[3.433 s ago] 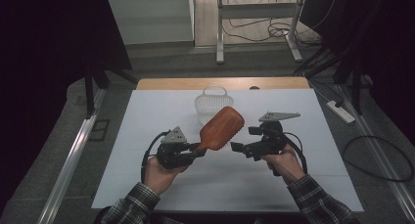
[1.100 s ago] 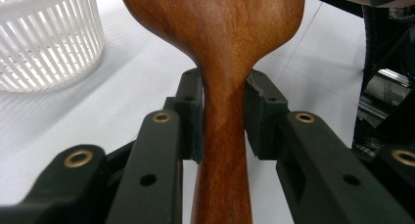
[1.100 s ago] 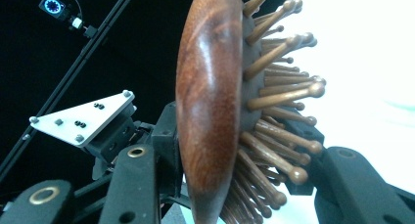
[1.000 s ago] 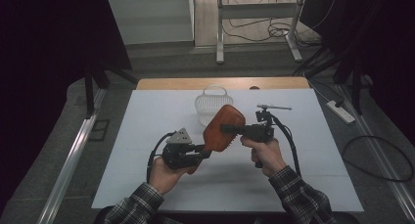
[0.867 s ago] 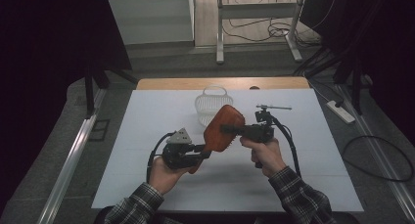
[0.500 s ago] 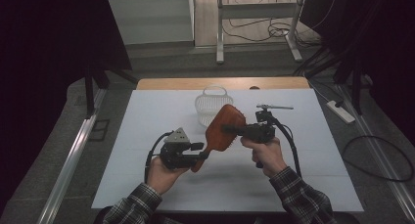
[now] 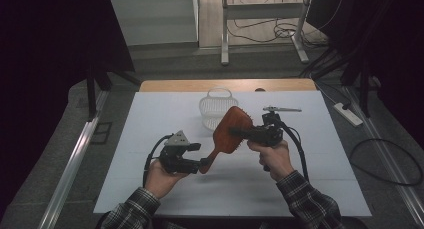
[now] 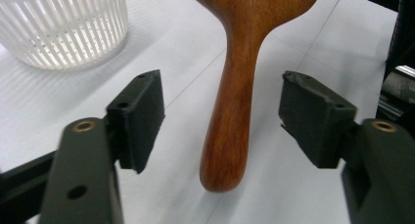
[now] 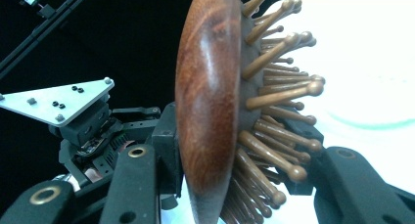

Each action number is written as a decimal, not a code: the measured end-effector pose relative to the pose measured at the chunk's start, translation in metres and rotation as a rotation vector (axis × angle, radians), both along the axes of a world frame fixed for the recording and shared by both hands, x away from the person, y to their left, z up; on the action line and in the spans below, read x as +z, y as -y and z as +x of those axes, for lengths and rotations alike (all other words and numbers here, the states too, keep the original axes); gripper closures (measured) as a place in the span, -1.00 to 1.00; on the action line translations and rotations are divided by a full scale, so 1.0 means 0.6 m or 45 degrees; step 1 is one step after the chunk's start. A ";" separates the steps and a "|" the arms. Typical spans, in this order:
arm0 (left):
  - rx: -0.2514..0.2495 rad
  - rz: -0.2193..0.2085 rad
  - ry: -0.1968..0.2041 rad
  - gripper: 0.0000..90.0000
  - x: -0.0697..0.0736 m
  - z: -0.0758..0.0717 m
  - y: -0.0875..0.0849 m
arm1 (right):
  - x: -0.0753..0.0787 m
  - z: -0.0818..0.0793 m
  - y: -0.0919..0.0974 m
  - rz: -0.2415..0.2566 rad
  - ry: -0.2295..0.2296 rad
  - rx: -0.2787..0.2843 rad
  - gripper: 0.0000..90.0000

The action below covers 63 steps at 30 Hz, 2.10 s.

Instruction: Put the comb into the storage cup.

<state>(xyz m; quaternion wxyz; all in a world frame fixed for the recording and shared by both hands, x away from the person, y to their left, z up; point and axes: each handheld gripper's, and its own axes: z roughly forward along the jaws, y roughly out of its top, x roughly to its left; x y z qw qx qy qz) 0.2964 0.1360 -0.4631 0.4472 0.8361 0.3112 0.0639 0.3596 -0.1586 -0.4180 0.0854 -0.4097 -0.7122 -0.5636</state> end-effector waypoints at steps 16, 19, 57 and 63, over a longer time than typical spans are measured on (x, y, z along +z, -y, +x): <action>0.050 -0.030 -0.038 -0.70 0.002 -0.006 -0.029 | 0.009 0.002 0.012 0.009 0.022 -0.024 0.17; 0.063 -0.023 -0.042 -0.73 0.002 -0.010 -0.031 | 0.011 0.002 0.013 0.007 0.029 -0.027 0.17; 0.181 0.025 -0.046 -1.00 -0.021 -0.071 -0.107 | 0.026 0.021 0.026 0.015 0.051 -0.094 0.16; 0.201 0.011 -0.050 -1.00 -0.023 -0.078 -0.119 | 0.034 0.029 0.026 0.021 0.068 -0.106 0.16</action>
